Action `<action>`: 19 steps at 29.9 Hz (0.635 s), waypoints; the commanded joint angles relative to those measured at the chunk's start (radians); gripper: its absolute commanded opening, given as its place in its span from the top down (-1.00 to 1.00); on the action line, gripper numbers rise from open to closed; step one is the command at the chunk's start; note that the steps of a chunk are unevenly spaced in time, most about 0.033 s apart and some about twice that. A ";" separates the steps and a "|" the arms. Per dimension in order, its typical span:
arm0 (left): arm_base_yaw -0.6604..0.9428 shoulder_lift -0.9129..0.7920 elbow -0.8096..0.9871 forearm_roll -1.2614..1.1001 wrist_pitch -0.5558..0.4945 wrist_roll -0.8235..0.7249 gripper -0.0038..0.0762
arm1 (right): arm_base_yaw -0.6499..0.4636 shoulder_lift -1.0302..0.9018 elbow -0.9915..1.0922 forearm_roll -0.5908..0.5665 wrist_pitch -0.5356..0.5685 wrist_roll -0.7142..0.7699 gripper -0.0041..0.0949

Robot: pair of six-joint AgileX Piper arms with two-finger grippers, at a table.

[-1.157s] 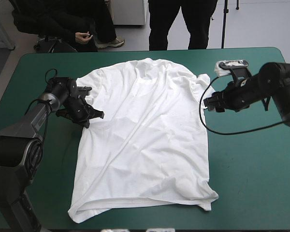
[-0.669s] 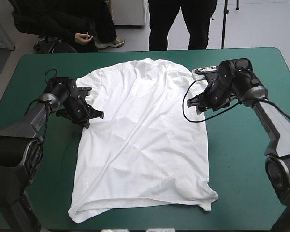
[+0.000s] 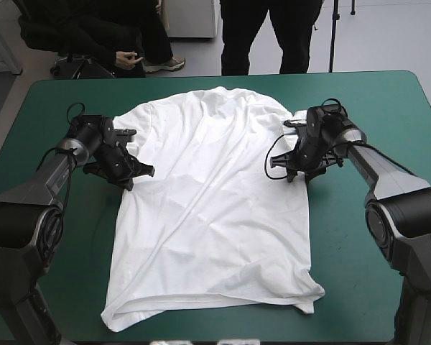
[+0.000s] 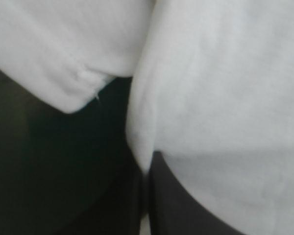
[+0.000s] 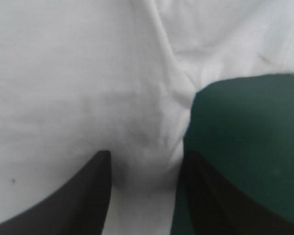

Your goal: Fold the cloth

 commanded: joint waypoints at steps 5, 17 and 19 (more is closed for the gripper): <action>-0.008 -0.024 -0.005 -0.073 -0.021 -0.002 0.95 | 0.001 0.012 -0.032 0.096 -0.014 -0.036 0.56; -0.008 -0.059 -0.137 -0.080 0.034 -0.002 0.95 | -0.003 -0.080 -0.034 0.044 -0.005 -0.105 0.95; -0.008 -0.082 -0.179 -0.078 0.042 -0.002 0.95 | -0.016 -0.123 -0.037 0.025 -0.008 -0.127 0.95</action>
